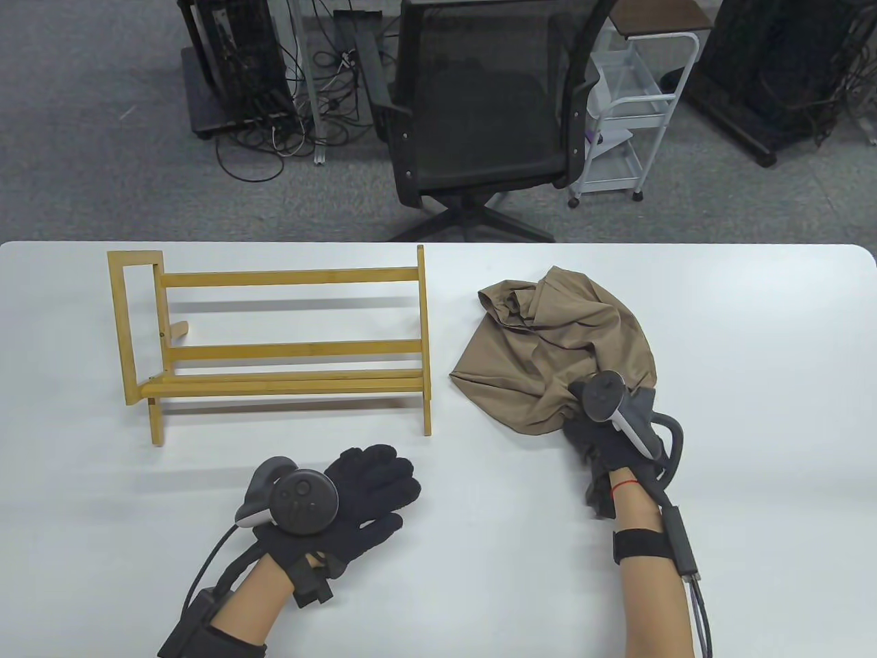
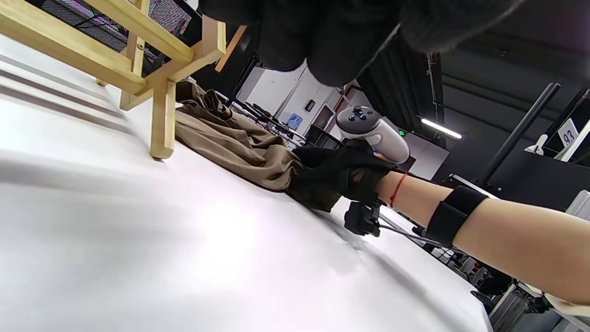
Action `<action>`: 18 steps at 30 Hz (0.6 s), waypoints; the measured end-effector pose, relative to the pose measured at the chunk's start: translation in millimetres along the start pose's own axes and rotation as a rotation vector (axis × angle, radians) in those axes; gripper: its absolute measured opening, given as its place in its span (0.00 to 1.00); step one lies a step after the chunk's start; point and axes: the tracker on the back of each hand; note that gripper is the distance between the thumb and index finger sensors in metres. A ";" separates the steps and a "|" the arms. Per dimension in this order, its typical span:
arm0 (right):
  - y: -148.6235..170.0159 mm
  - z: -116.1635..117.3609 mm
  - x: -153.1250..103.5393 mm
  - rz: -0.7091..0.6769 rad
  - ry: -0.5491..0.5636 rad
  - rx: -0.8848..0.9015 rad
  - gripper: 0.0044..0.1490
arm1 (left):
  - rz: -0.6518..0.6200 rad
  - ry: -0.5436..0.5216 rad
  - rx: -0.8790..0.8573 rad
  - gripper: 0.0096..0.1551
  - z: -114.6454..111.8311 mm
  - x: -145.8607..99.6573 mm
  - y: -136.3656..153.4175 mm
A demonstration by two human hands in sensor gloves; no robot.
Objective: Hang shorts on book rack
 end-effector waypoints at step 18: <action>19.8 -70.5 -34.3 -0.017 0.275 0.243 0.34 | 0.004 -0.007 -0.010 0.34 -0.9 -7.6 0.3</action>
Point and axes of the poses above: the tracker on the back of each hand, its own y axis roughly to the little-finger side, its own x axis roughly from the wrist to the fingertips, z = x × y, and after that the axes turned 3 degrees about -y, right-handed
